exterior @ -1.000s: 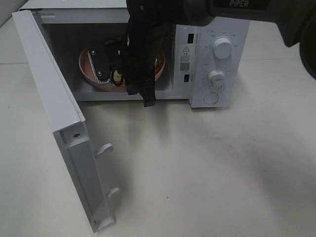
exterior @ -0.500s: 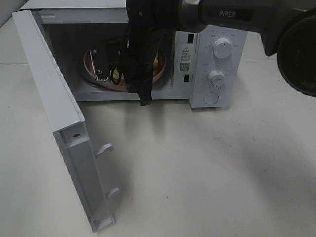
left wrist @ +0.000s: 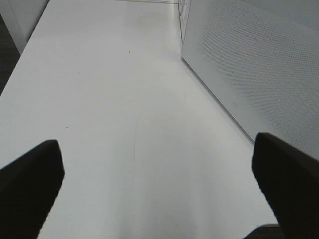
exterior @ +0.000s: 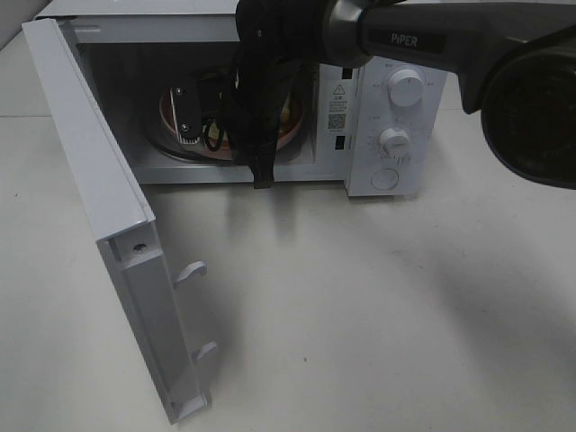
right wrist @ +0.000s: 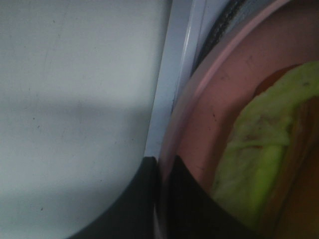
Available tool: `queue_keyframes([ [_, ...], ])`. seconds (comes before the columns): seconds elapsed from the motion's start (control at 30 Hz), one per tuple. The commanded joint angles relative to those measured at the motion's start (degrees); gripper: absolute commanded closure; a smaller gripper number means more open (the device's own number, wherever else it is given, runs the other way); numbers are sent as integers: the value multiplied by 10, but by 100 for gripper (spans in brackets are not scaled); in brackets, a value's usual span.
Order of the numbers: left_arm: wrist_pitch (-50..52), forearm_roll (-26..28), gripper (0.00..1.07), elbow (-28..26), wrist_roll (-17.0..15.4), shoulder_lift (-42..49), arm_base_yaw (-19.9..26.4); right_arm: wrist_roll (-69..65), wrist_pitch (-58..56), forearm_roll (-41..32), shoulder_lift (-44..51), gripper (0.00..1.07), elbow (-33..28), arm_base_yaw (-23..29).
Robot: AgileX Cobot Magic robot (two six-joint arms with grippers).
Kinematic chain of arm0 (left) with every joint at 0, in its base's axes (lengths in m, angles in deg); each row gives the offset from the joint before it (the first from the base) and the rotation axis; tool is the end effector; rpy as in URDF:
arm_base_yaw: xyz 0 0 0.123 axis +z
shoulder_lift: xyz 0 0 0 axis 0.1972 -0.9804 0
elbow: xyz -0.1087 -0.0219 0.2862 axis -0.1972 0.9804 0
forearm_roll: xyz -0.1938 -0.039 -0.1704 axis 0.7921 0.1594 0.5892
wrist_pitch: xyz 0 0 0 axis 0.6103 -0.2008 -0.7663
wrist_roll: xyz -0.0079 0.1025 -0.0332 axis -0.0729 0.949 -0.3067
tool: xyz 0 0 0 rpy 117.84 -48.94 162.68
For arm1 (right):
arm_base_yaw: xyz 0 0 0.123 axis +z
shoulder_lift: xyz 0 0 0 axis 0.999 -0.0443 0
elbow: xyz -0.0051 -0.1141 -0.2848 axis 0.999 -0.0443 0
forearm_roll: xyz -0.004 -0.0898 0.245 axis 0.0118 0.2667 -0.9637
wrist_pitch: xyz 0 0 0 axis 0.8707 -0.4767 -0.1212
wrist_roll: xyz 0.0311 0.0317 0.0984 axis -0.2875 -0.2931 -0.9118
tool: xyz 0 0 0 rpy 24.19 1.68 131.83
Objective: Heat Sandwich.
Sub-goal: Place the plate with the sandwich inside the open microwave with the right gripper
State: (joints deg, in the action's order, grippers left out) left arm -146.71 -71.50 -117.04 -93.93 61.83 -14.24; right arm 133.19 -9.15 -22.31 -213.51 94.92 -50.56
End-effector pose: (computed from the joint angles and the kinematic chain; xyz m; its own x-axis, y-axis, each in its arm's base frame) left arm -0.0072 0.0003 0.2782 -0.4521 -0.0674 -0.8894 0.0095 0.9967 -0.0804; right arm 0.4561 0.3345 0.1664 0.2713 -0.9513 -0.1464 -0.8544 -0.1680 -0.4918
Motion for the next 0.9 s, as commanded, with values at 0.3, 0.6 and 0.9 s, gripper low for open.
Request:
queue_keyframes([
  [0.3,3,3,9,0,-2,10,1,3,22,7,2,98,8,-2],
  [0.6,3,3,9,0,-2,10,1,-57,44,7,2,48,8,-1],
  [0.9,3,3,9,0,-2,10,1,-91,41,7,6,26,8,-1],
])
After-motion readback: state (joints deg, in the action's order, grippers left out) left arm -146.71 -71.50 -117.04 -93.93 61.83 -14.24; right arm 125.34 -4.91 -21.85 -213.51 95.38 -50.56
